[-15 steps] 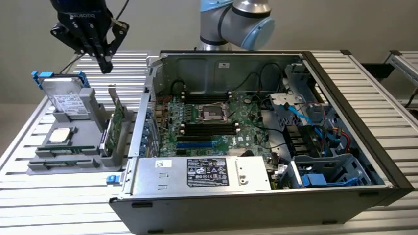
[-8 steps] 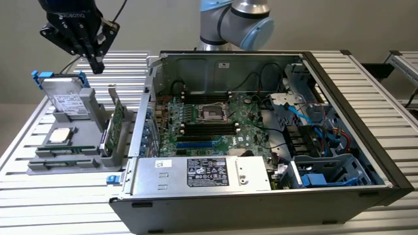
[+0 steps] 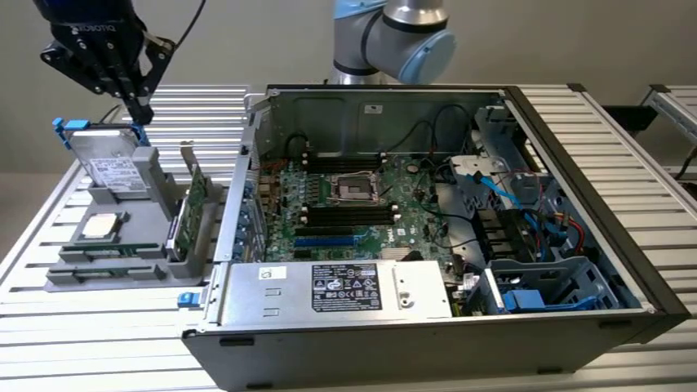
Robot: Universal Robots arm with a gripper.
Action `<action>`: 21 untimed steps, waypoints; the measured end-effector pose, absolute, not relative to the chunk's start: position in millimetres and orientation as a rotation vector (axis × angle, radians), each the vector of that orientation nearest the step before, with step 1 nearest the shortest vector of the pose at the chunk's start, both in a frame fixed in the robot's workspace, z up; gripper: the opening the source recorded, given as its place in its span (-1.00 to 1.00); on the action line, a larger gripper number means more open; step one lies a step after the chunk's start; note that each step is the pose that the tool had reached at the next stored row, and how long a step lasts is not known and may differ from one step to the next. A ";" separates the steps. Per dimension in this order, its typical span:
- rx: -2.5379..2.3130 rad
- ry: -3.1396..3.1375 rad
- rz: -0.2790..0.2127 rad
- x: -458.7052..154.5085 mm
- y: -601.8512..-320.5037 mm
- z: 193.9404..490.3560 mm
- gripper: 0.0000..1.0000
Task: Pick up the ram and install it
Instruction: 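Reach for the ram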
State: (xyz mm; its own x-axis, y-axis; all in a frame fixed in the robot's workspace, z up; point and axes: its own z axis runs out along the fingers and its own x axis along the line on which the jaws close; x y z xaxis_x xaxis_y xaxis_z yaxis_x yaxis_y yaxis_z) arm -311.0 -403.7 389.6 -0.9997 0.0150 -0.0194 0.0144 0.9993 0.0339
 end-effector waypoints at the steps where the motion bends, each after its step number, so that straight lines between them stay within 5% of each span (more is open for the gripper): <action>1: 0.021 3.121 0.052 -314.3 -403.7 389.1 -0.80; 21: 0.003 3.149 0.052 -352.5 -418.4 372.0 -0.80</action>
